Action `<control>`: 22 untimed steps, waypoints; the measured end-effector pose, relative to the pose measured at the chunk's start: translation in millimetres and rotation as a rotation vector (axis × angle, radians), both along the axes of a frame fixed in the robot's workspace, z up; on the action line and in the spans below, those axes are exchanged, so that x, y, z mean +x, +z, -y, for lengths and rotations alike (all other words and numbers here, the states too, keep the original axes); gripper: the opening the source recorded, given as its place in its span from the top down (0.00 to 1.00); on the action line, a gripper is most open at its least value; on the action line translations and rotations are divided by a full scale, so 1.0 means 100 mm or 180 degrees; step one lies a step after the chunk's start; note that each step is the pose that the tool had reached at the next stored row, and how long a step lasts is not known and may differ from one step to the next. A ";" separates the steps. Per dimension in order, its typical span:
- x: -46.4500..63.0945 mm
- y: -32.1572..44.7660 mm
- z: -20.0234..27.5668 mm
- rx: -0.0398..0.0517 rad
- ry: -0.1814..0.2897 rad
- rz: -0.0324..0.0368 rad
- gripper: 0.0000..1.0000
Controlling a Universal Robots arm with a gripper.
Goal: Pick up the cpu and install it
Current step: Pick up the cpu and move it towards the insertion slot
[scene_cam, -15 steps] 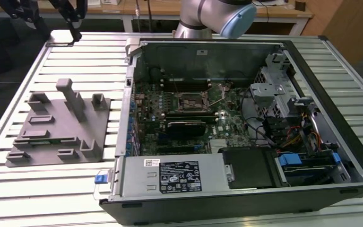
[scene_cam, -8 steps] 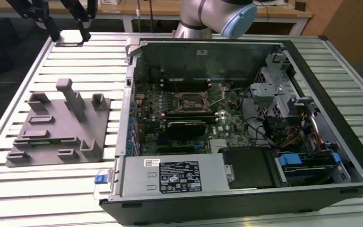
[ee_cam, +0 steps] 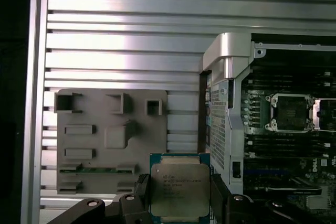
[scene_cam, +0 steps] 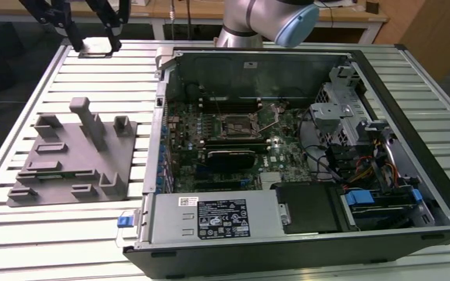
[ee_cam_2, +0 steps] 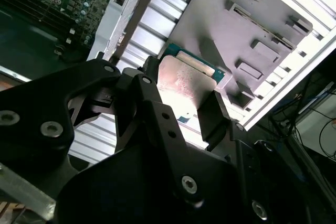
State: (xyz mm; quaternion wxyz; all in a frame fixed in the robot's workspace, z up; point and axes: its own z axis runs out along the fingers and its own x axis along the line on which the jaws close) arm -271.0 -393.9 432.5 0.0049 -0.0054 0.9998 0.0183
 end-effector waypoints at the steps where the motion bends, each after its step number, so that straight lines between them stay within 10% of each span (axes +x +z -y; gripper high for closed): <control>1: 0.02 0.000 0.000 0.0000 0.0000 0.0000 0.46; 22: 0.49 -0.002 0.000 0.0000 0.0000 0.0000 0.46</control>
